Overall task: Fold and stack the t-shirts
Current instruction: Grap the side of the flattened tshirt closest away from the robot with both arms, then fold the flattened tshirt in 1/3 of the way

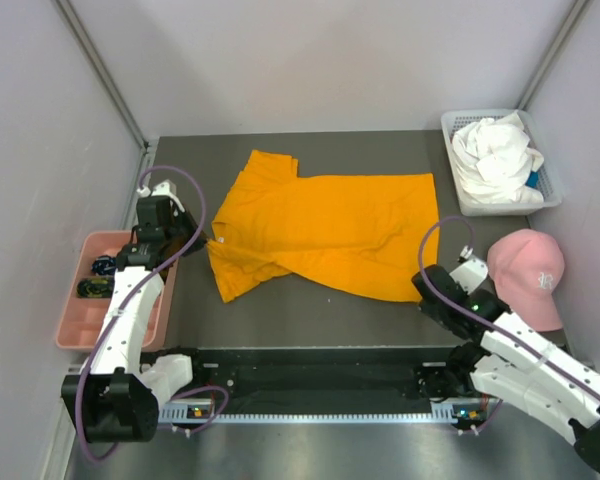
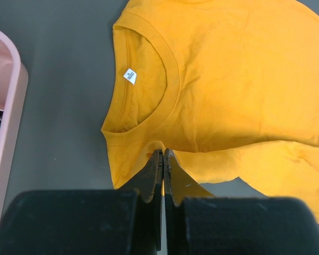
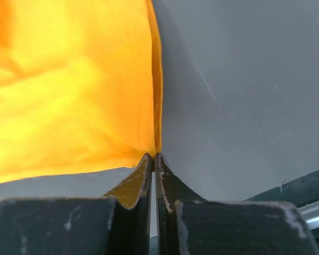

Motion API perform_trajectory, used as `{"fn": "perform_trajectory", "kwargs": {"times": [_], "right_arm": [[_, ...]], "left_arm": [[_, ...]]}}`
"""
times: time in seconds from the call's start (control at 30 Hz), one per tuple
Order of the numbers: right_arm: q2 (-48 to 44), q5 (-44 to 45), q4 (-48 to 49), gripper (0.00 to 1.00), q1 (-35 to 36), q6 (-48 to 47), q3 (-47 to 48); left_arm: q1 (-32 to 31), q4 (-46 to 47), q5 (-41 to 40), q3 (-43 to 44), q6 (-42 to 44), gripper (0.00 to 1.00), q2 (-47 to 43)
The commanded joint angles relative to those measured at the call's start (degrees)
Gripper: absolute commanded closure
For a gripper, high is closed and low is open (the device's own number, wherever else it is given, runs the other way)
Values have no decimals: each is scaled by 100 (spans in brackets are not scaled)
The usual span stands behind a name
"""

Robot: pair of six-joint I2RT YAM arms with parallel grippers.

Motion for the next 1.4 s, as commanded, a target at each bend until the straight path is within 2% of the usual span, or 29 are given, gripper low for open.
{"fn": "perform_trajectory", "kwargs": {"times": [0.0,0.3,0.6,1.07,1.37], "right_arm": [[-308,549,-724,100,-60,-211,766],[-282,1278,-998,100,-60,-624,1838],[-211,1516,-875,100,-419,-1072,2314],[-97,796,12,100,-1632,-2144,2358],[17,356,416,100,-2221,-2558,2375]], "left_arm": [[35,222,270,57,-1,100,-53],[26,222,886,48,-72,100,-27],[35,-94,904,566,130,100,44],[35,20,1158,549,78,100,184],[-26,362,1466,645,25,100,658]]}}
